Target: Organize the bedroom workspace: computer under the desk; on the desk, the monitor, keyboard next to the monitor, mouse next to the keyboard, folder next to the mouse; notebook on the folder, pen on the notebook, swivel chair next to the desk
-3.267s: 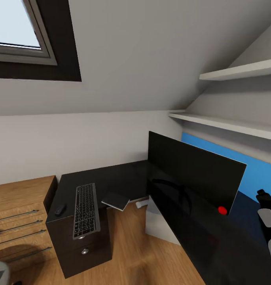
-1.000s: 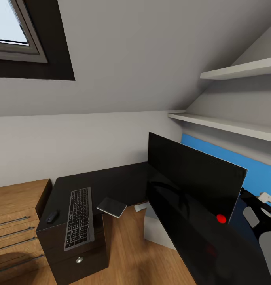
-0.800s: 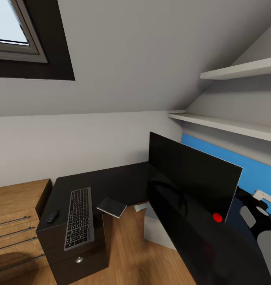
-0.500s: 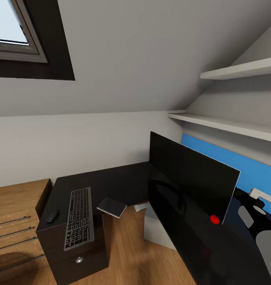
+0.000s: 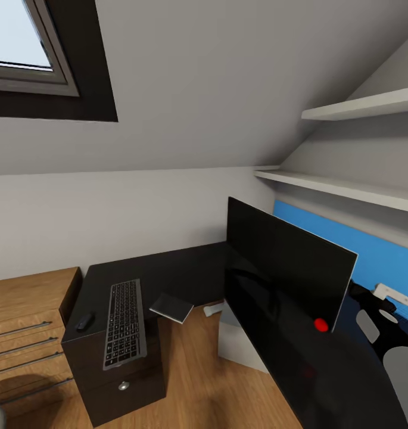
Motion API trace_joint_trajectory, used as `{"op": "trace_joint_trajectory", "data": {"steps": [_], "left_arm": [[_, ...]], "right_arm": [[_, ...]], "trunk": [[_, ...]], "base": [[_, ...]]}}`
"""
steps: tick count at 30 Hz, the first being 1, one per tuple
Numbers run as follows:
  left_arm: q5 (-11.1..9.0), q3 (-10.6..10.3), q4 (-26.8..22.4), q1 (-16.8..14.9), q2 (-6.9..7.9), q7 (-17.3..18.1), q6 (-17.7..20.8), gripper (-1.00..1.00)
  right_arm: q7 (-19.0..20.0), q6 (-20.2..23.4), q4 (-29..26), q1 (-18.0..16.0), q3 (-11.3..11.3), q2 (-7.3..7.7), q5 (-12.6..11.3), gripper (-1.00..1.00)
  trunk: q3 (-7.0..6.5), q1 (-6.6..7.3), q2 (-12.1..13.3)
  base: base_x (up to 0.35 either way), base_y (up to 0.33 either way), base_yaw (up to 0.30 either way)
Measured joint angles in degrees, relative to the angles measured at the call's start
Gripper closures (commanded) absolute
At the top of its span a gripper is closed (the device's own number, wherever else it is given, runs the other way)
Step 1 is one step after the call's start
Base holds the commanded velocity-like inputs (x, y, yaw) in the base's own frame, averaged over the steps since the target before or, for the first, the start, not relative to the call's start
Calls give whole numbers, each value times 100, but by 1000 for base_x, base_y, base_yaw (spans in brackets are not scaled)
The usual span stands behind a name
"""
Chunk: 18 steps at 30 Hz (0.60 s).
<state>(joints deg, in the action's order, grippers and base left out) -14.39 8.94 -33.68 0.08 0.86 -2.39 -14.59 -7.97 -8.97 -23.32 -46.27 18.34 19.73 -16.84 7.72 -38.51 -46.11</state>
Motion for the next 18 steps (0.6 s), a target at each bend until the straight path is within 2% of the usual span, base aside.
{"op": "trace_joint_trajectory", "data": {"steps": [2, 5, 6, 7, 9, 18], "left_arm": [[-1, 0, 0, 0, 0, 0, 0, -100], [0, 0, 0, 0, 0, 0, 0, -100], [0, 0, 0, 0, 0, 0, 0, -100], [0, 0, 0, 0, 0, 0, 0, -100], [-1, 0, 0, 0, 0, 0, 0, -100], [-3, 0, 0, 0, 0, 0, 0, -100]], "right_arm": [[4, 0, 11, 0, -20, -50, 8, -100], [19, 0, 22, 0, -319, -128, 81, -100], [22, 0, 24, 0, -531, -145, 105, -100], [24, 0, 25, 0, -648, -154, 112, -100], [25, -1, 26, 0, -774, -174, 121, -100], [26, -1, 26, 0, -879, -231, 148, -100]], "trunk": [[0, 0, 0], [0, 0, 0], [0, 0, 0], [0, 0, 0], [0, 0, 0], [0, 0, 0]], "base": [[-8, 3, 0], [-2, 1, 0], [0, 0, 0], [0, 0, 0], [0, 0, 0], [0, 0, 0]]}}
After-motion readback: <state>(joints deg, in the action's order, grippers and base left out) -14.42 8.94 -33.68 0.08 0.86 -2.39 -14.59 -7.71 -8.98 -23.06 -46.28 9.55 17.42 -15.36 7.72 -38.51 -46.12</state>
